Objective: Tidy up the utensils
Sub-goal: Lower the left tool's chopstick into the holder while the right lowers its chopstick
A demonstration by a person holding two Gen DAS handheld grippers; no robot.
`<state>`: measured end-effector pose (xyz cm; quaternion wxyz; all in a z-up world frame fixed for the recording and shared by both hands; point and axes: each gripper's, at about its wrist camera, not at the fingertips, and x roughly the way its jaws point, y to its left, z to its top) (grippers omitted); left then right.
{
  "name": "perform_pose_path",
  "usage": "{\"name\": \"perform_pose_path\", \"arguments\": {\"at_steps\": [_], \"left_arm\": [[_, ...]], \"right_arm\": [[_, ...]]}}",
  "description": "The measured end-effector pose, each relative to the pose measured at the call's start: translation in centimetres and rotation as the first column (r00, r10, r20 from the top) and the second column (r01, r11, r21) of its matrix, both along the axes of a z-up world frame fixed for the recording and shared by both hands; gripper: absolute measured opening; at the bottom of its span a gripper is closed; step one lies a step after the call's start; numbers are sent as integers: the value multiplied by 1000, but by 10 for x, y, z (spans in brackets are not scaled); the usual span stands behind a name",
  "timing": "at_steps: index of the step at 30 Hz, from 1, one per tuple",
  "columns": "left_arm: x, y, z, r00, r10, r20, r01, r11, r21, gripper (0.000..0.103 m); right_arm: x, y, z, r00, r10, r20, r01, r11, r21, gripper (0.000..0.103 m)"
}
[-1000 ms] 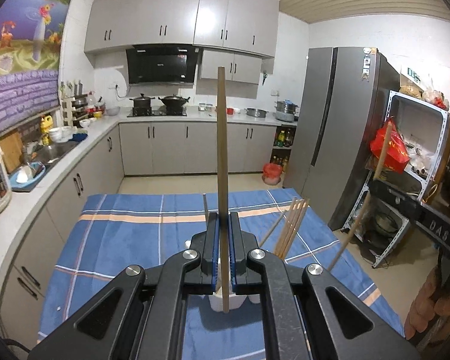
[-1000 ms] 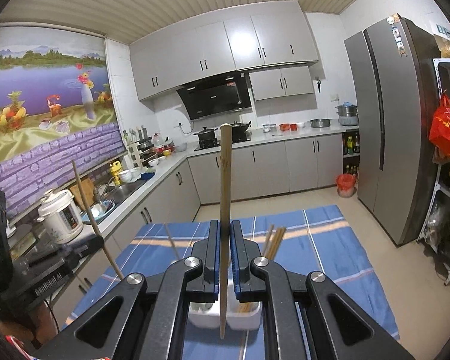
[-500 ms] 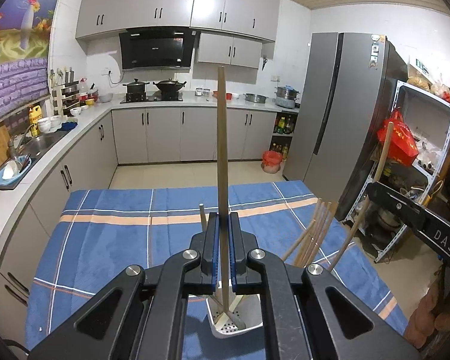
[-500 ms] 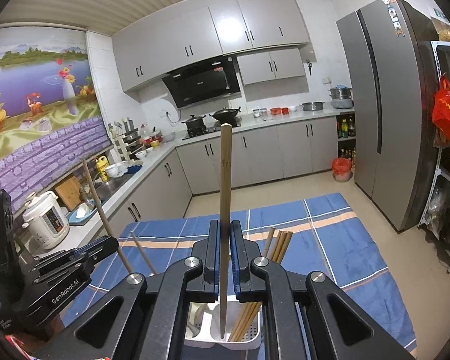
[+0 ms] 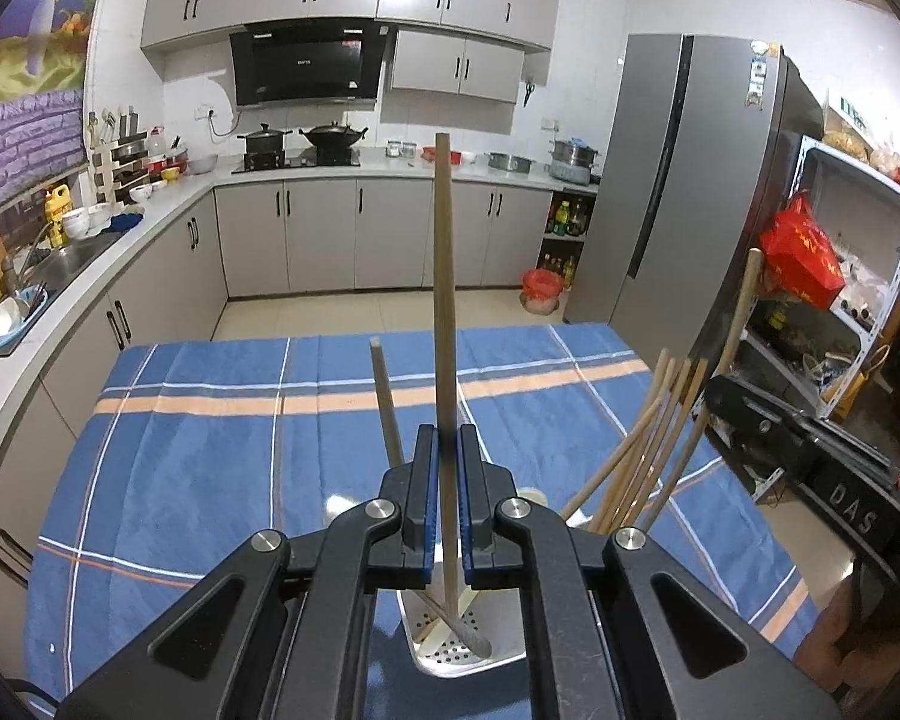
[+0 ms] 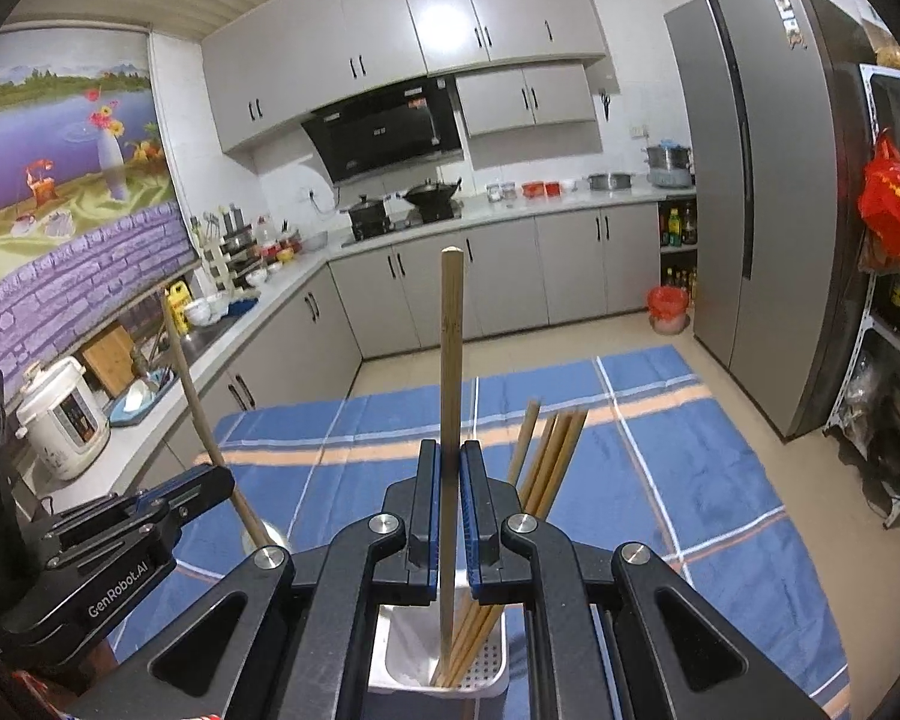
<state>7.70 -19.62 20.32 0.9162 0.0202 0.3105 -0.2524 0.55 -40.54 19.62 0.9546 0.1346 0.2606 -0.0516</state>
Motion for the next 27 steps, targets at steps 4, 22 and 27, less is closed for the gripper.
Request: {"name": "perform_pose_path", "arguments": {"at_steps": [4, 22, 27], "left_arm": [[0, -3, -13, 1000, 2, -24, -1, 1000, 27, 5], [-2, -3, -41, 997, 13, -74, -8, 998, 68, 5], [-3, -4, -42, 997, 9, -80, -3, 997, 72, 5]], "right_arm": [[0, 2, -19, 999, 16, -45, -15, 1000, 21, 7], [-3, 1, -43, 995, 20, -100, -16, 999, 37, 7], [-4, 0, -43, 995, 18, -100, -14, 999, 37, 7]]}}
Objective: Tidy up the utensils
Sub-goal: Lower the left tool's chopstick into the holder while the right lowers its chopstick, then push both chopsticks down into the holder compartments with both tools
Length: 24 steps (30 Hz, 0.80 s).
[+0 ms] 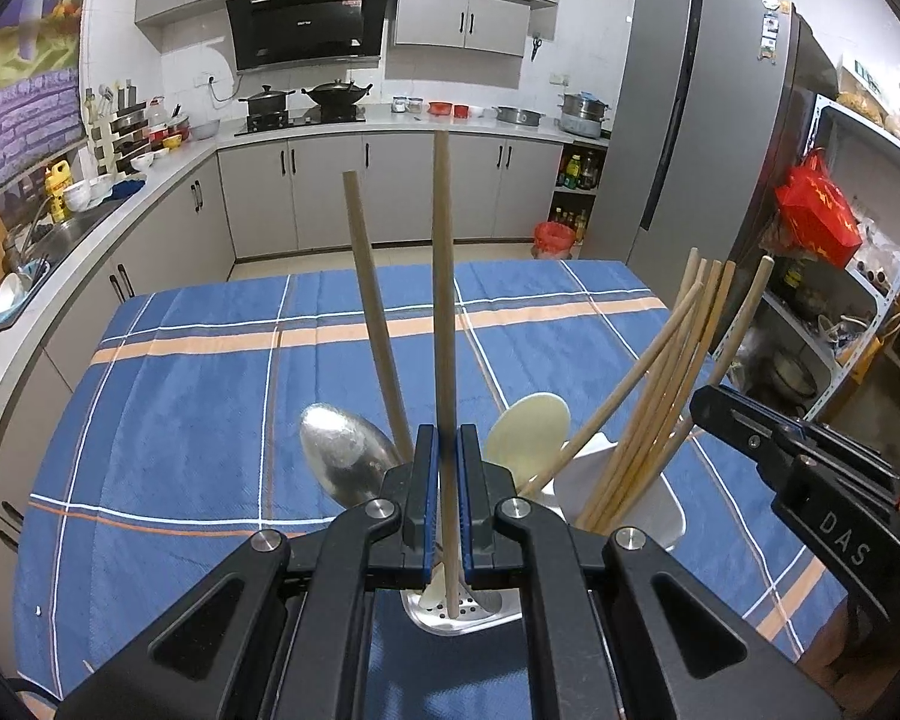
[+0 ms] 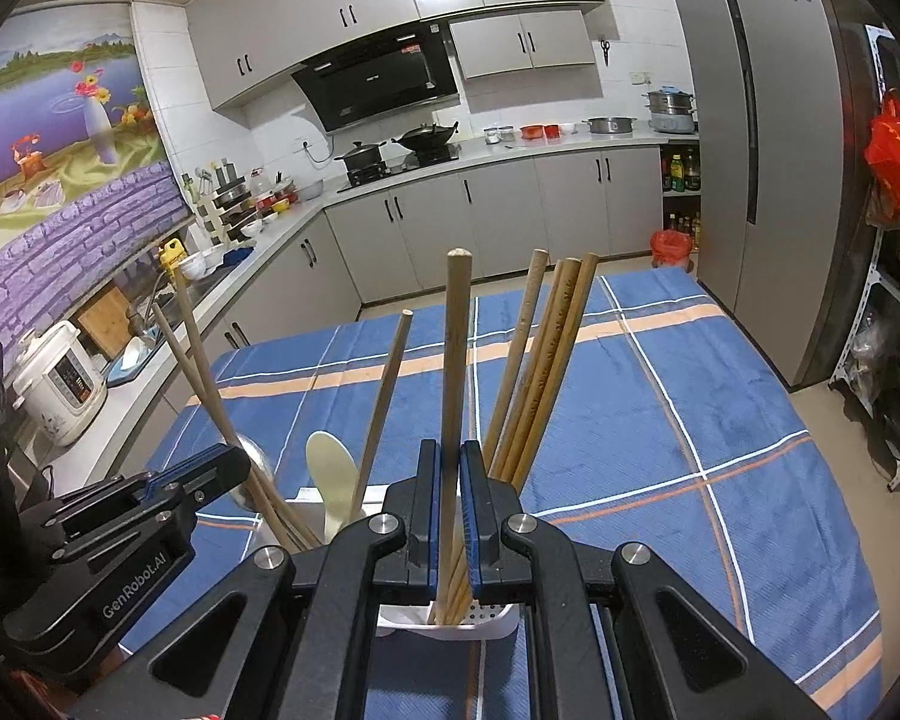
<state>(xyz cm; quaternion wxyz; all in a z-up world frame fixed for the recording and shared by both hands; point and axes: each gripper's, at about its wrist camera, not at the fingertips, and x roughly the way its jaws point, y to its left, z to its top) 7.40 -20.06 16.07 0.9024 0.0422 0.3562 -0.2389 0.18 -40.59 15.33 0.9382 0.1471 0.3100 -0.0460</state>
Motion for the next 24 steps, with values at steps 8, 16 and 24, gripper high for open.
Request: {"name": "perform_pose_path", "arguments": {"at_steps": [8, 16, 24], "left_arm": [[-1, -1, -1, 1000, -3, -1, 3, 1000, -4, 5], [-3, 2, -1, 1000, -5, 1, 5, 1000, -12, 5], [-6, 2, -3, 1000, -6, -16, 6, 1000, -12, 5]], "right_arm": [[-1, -2, 0, 1000, 0, 1, 0, 1000, 0, 7], [-8, -7, 7, 1000, -14, 24, 14, 1000, 1, 7], [-9, -9, 14, 999, -21, 45, 21, 1000, 11, 7]]}}
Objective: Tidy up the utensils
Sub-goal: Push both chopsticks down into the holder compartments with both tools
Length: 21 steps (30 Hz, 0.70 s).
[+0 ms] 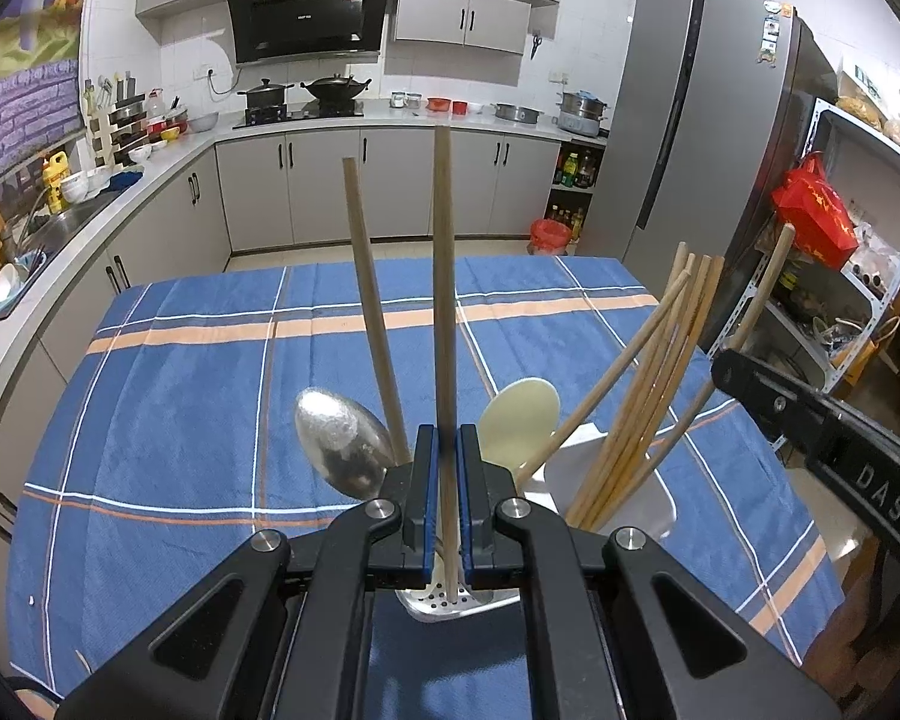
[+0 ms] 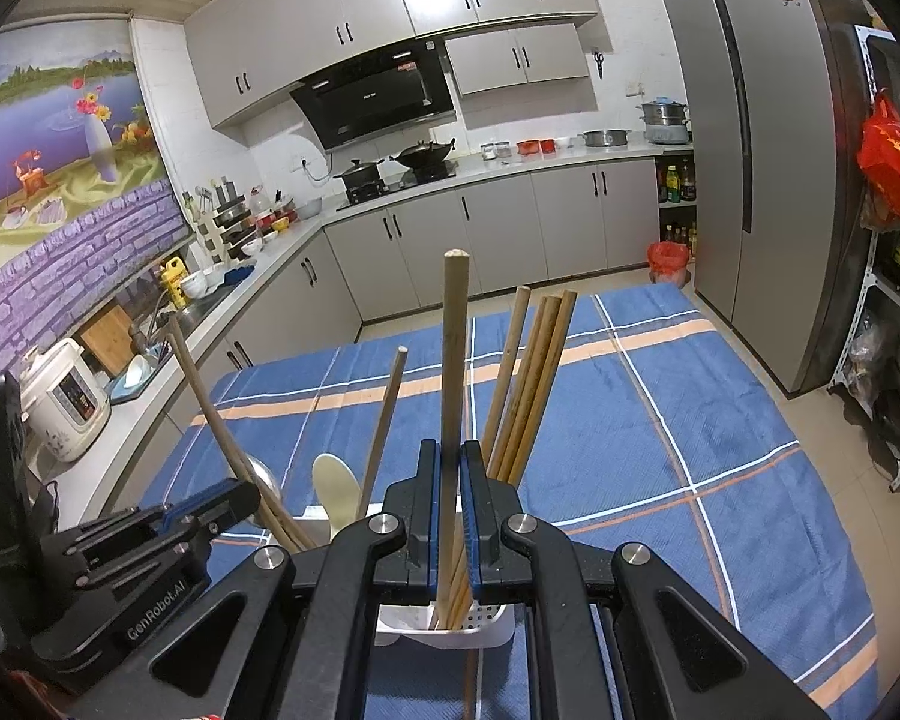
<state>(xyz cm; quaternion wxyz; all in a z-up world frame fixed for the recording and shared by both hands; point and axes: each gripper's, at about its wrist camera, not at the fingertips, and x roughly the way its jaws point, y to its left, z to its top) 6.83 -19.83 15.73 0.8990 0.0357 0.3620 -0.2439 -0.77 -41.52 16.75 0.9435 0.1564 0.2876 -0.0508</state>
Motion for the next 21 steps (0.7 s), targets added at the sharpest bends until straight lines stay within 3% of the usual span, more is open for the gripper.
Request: {"name": "perform_pose_path", "arguments": {"at_steps": [6, 11, 21], "left_arm": [[-1, 5, -4, 1000, 9, -17, -9, 1000, -9, 5], [6, 21, -9, 998, 31, -60, -35, 997, -69, 5], [12, 26, -9, 995, 20, -95, -31, 993, -112, 5]], "right_arm": [[-2, -4, 5, 1000, -9, 26, 9, 1000, 17, 7], [-3, -5, 7, 999, -11, 41, 10, 1000, 24, 7], [0, 0, -4, 1000, 23, 9, -23, 999, 31, 7]]}}
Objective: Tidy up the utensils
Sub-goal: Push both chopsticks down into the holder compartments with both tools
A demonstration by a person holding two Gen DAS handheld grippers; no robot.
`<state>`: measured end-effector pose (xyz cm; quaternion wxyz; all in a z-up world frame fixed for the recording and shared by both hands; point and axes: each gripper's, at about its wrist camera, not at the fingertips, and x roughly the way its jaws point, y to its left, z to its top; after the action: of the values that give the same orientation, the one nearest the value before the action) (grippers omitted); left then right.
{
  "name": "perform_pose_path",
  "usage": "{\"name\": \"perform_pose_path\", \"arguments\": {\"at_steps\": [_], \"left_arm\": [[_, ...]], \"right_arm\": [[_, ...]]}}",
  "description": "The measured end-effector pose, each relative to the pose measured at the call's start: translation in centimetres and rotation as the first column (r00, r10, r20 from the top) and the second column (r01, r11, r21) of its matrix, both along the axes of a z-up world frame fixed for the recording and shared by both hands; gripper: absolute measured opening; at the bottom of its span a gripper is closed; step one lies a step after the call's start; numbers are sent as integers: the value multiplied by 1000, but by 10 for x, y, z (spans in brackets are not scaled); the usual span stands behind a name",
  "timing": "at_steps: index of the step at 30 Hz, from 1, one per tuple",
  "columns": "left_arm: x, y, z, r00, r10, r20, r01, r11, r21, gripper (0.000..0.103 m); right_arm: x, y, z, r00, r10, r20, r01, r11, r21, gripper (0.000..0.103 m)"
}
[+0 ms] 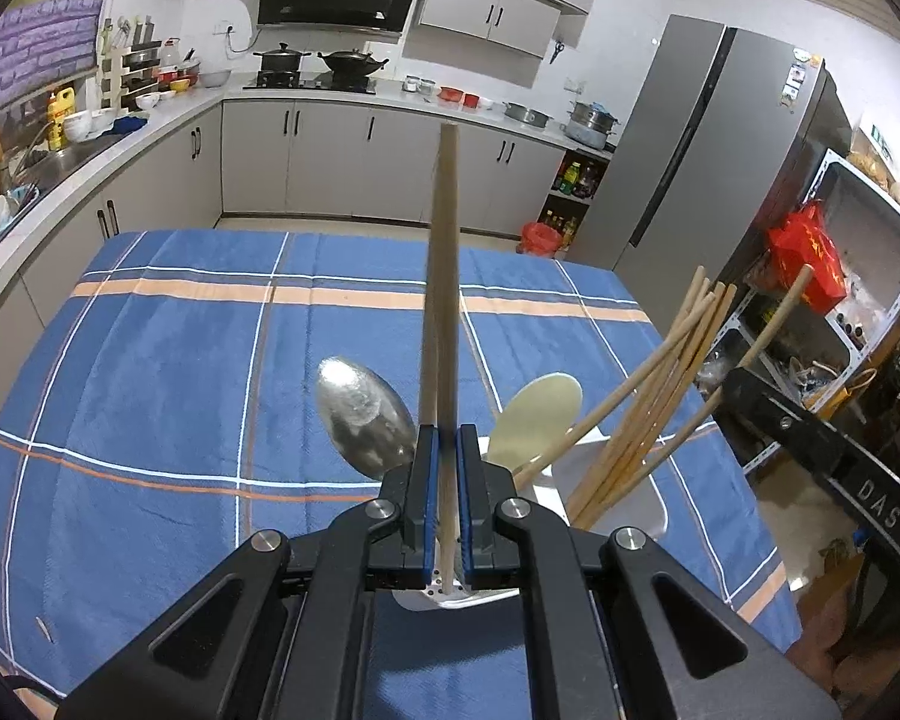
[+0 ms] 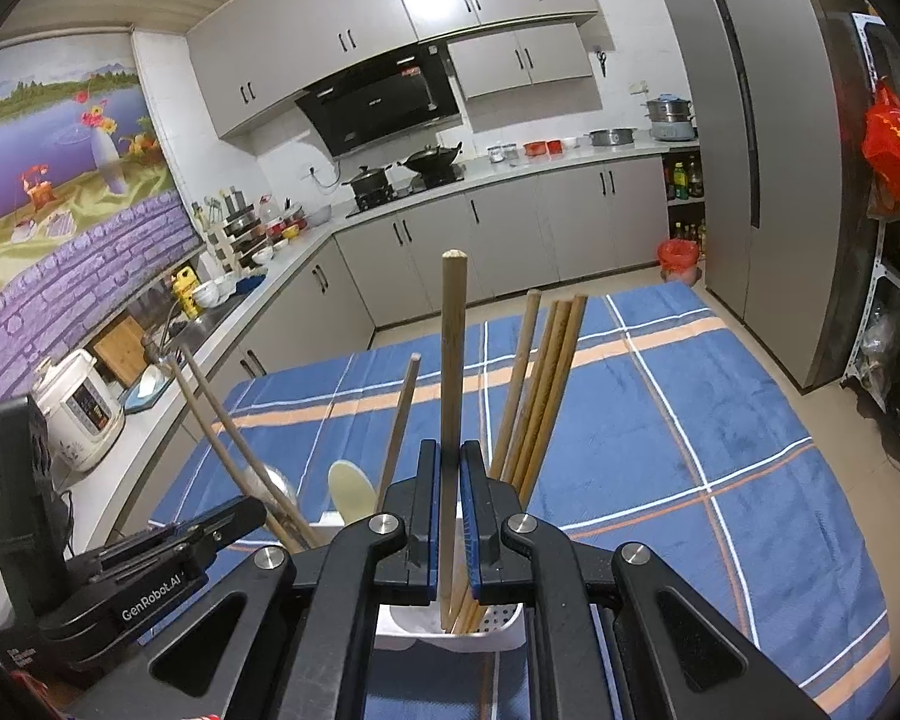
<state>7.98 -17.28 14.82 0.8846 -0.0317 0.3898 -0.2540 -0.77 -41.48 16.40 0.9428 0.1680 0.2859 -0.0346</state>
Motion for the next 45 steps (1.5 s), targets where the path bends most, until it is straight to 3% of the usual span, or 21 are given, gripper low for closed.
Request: {"name": "perform_pose_path", "arguments": {"at_steps": [6, 24, 45], "left_arm": [[-6, -14, -9, 1000, -21, 1, 21, 998, 56, 5], [-11, -21, -42, 996, -36, -85, 46, 992, 118, 4], [-9, -2, -50, 987, -45, -156, 44, 999, -11, 1]], "right_arm": [[2, 1, -10, 999, 8, -34, -8, 1000, 2, 7], [0, 1, -18, 999, -7, -52, 7, 1000, 6, 7], [-1, -9, -40, 994, -14, -107, 20, 998, 56, 7]]}}
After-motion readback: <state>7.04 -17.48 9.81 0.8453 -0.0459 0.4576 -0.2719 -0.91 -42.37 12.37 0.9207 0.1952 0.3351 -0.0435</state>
